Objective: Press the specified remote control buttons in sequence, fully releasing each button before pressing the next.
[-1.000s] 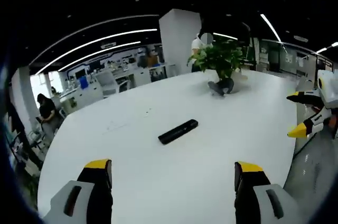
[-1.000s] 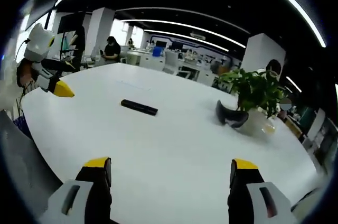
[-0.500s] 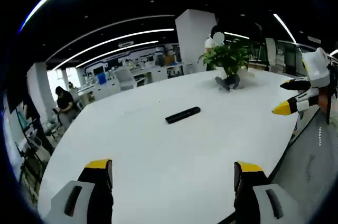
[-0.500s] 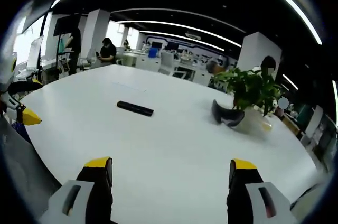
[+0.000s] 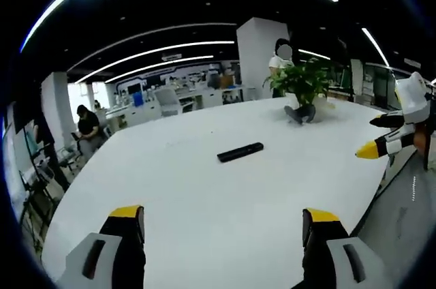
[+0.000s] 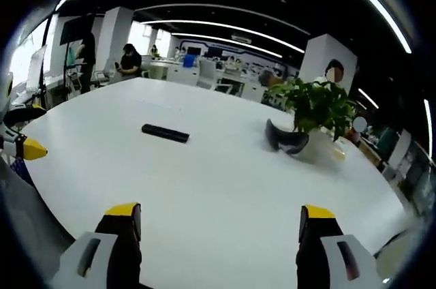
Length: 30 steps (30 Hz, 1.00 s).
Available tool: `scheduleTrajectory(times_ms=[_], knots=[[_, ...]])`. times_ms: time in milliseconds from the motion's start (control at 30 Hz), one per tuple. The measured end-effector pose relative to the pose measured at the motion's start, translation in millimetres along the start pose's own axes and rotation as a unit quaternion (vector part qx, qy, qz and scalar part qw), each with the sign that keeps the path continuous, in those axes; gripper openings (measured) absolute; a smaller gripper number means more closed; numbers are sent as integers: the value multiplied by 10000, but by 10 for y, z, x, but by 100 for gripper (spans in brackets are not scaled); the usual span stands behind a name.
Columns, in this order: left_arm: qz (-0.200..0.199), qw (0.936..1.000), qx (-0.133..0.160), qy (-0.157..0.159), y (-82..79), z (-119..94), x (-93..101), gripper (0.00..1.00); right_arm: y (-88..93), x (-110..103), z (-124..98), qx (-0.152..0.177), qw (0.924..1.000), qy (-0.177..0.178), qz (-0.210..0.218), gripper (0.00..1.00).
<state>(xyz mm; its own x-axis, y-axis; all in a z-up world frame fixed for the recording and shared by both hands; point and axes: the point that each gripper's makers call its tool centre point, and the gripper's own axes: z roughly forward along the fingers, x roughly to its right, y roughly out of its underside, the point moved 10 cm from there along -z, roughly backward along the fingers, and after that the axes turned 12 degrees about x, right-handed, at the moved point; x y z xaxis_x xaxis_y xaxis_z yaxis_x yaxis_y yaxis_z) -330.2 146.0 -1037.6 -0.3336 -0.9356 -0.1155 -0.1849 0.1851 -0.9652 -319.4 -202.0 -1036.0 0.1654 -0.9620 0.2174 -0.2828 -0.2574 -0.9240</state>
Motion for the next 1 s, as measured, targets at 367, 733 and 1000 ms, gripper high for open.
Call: scheduleTrajectory(times_ms=[367, 733, 1000], knots=[[147, 9997, -98, -156, 35, -29, -32, 100, -1, -39, -15, -7, 10000, -83, 9, 99], [259, 9992, -94, -292, 50, -43, -62, 100, 218, 120, -49, -374, 9991, -22, 175, 99], [286, 9991, -46, -299, 39, -45, -47, 96, 174, 62, -26, -240, 9993, -279, 62, 99]])
